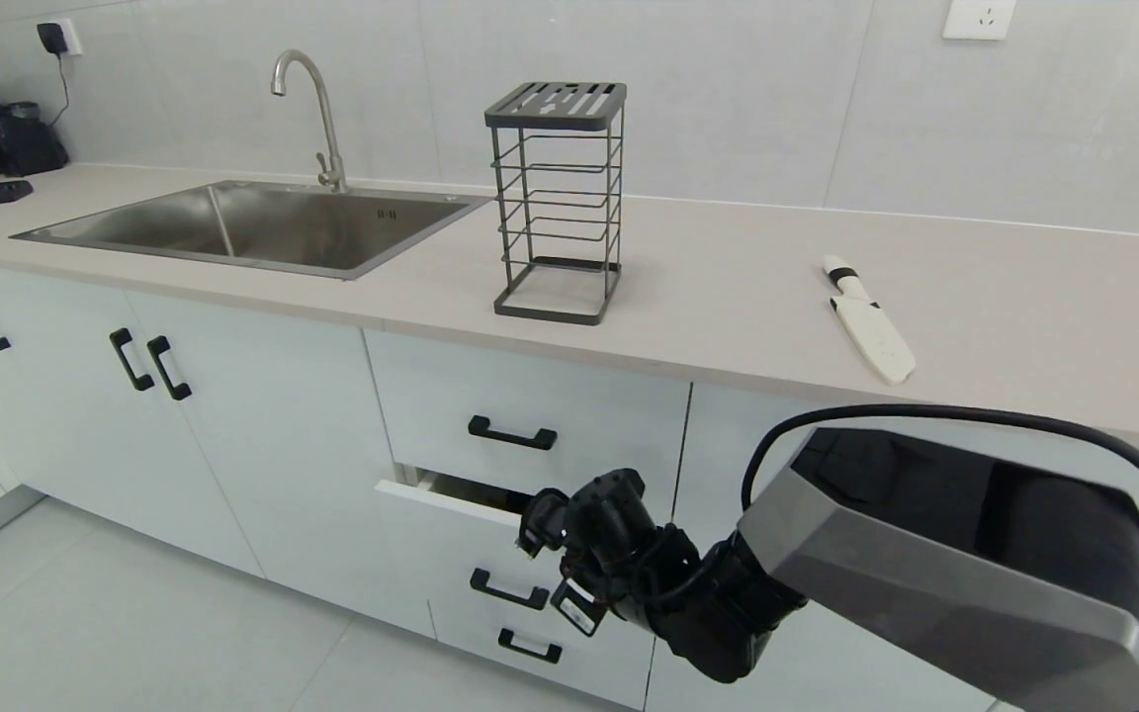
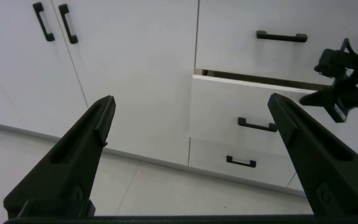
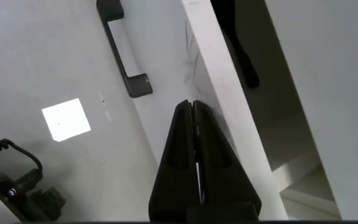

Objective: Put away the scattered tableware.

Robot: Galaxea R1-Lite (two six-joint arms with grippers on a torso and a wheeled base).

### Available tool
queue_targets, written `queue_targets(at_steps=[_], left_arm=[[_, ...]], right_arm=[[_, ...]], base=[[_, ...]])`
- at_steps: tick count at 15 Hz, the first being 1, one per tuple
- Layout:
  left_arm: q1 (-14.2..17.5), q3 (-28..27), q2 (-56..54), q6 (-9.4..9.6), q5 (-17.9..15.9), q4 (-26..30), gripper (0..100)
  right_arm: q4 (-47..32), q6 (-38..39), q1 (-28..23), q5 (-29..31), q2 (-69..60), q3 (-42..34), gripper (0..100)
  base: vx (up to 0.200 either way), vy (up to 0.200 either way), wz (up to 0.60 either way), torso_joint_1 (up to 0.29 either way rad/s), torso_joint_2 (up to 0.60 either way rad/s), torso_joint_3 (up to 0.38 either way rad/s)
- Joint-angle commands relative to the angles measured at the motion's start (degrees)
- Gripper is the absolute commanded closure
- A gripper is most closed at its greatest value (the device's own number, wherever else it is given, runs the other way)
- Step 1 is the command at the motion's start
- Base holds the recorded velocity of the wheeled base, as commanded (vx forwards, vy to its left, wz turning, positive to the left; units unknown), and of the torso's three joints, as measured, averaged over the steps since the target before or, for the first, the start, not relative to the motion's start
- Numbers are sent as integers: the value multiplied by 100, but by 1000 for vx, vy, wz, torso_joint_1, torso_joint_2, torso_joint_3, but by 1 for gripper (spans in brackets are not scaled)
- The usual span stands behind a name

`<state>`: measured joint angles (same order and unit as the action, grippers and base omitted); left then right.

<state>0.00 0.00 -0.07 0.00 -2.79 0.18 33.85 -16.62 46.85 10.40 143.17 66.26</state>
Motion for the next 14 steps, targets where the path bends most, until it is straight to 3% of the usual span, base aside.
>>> queue_targets(at_steps=[1, 4, 9, 14], left_arm=[[0, 0, 7, 0, -2, -1, 0], [0, 0, 7, 0, -2, -1, 0], [0, 0, 7, 0, -2, -1, 0], [0, 0, 7, 0, -2, -1, 0]], right_arm=[[7, -123, -158, 24, 150, 239, 100], [7, -219, -229, -38, 115, 221, 100], [245, -167, 474, -275, -931, -983, 100], [385, -149, 501, -548, -2952, -2583, 100]], base=[[0, 0, 0, 0, 0, 0], [0, 0, 0, 0, 0, 0], [0, 0, 0, 0, 0, 0], [0, 0, 0, 0, 0, 0]])
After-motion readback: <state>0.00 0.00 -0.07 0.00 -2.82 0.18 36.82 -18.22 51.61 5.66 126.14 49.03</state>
